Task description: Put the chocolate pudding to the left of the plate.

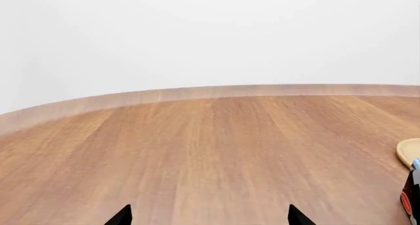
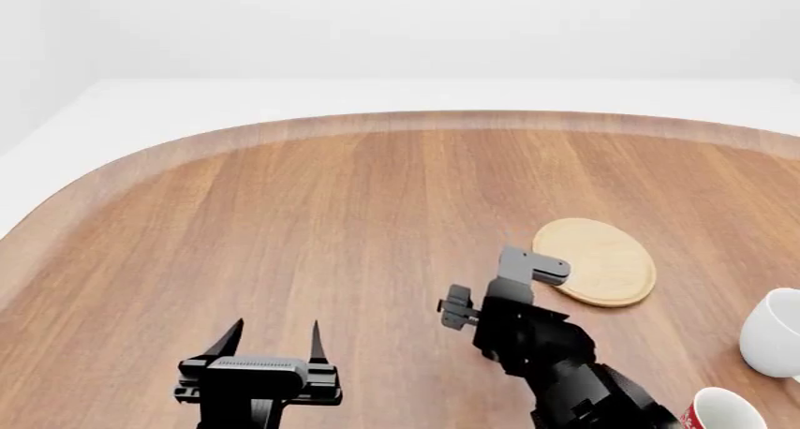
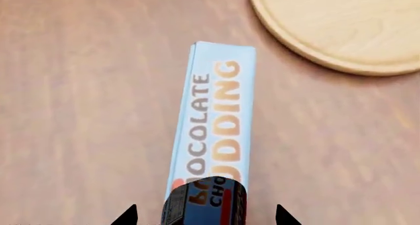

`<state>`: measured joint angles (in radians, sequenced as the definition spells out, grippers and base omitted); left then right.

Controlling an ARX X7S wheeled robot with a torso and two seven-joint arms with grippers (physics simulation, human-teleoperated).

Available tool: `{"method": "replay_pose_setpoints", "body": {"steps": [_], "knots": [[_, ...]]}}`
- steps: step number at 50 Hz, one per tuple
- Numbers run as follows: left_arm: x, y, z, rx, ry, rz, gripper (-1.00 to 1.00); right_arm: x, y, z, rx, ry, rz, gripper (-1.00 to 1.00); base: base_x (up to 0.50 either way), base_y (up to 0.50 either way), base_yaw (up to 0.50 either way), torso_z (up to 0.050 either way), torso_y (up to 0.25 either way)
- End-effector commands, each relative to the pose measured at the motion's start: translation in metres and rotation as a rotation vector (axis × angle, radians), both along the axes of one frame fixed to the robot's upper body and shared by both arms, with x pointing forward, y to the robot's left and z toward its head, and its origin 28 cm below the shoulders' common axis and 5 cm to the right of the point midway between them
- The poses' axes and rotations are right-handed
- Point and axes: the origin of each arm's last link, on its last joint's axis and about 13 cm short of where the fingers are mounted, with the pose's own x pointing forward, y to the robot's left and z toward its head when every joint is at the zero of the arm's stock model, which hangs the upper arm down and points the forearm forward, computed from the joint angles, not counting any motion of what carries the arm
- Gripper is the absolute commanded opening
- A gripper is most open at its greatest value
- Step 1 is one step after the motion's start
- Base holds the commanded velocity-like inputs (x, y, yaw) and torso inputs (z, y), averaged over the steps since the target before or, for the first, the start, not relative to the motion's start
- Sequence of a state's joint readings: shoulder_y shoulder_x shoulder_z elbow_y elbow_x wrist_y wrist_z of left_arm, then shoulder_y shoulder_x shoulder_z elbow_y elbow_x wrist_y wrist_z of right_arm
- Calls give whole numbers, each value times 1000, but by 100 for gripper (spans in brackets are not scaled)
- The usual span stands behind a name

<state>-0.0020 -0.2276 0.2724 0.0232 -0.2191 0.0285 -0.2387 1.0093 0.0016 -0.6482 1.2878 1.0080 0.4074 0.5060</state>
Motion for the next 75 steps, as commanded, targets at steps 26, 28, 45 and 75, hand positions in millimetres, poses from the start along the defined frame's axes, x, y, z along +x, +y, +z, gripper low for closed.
{"method": "replay_pose_setpoints", "body": {"steps": [26, 28, 45, 75], "knots": [[0, 0, -1, 1, 4, -3, 100, -4, -1, -5, 17, 39, 14, 100, 0, 0, 0, 0, 0], [0, 0, -1, 1, 4, -3, 100, -4, -1, -5, 18, 39, 14, -100, 0, 0, 0, 0, 0], [-1, 0, 0, 0, 3, -4, 100, -4, -1, -5, 13, 35, 6, -100, 0, 0, 0, 0, 0], [7, 1, 25, -2, 72, -27, 100, -26, -9, 44, -170, -148, 197, -100, 0, 0, 0, 0, 0]]}}
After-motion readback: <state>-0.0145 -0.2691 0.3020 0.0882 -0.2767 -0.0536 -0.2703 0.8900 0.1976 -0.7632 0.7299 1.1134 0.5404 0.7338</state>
